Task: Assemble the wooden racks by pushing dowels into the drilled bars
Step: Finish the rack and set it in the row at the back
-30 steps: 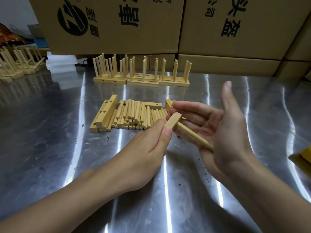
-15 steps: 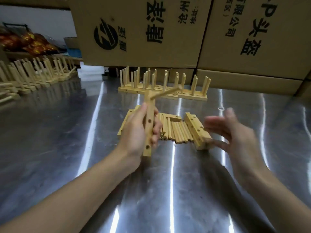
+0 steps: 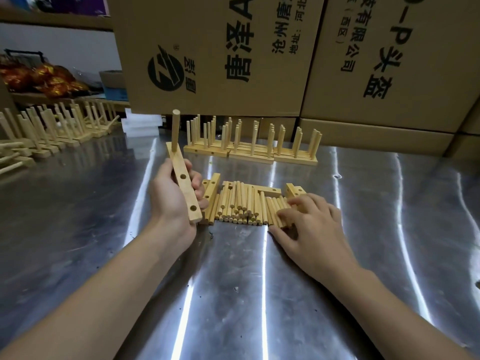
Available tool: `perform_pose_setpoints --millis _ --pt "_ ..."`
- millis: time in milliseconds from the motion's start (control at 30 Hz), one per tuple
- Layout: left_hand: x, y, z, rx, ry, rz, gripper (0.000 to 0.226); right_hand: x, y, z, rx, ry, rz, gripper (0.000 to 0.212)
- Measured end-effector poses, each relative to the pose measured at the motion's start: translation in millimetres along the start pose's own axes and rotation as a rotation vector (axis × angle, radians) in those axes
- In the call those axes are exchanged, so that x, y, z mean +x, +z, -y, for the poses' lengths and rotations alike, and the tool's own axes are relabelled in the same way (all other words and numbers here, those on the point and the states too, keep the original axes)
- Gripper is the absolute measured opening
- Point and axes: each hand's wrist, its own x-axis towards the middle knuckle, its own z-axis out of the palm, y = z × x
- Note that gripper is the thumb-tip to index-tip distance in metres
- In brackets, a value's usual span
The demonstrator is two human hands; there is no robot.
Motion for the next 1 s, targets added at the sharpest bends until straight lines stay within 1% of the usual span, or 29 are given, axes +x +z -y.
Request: perform_pose_setpoints --millis 67,233,367,467,567,633,667,700,767,833,900,933,1000 --pt "0 1 -1 0.006 -0.002 0.0 0.034 0 1 -2 0.001 -0.018 -0.062 0.033" --pt "-3 2 1 0.039 -0.002 -0.012 0.037 0 -2 -2 0.048 -0.052 -0.097 0.02" --pt "-3 2 1 0.048 0.003 -0.011 0.036 1 -6 1 0.033 -0.082 -0.128 0.018" --pt "-3 2 2 0.071 0.008 -0.011 0.036 2 -10 5 0.026 -0.042 -0.162 0.017" --pt "-4 2 3 0.081 0.009 -0.009 0.036 2 -19 5 0.061 0.051 -0.261 0.01" --pt "-5 3 3 0.076 0.006 -0.008 0.036 3 -26 2 0.207 0.139 -0.346 0.004" --pt "-5 3 2 0.071 0.005 -0.007 0.036 3 -29 0 0.347 0.187 -0.387 0.002" --pt "-5 3 2 0.065 0.003 -0.005 0.036 2 -32 -3 0.522 0.236 -0.411 0.004" --pt "-5 4 2 0.06 -0.002 0.0 0.036 1 -38 -5 0.853 0.29 -0.399 0.011" --pt "-5 5 2 0.069 -0.004 -0.001 0.037 -1 -42 -6 1.058 0.277 -0.331 0.014" --pt "-6 5 4 0.076 -0.008 -0.001 0.036 -2 -45 -3 1.127 0.219 -0.251 0.015" --pt "-6 5 4 0.077 -0.009 0.001 0.036 -3 -45 -2 1.095 0.173 -0.227 0.016" --pt "-7 5 4 0.078 -0.008 0.006 0.036 -6 -45 3 0.944 0.065 -0.189 0.018"
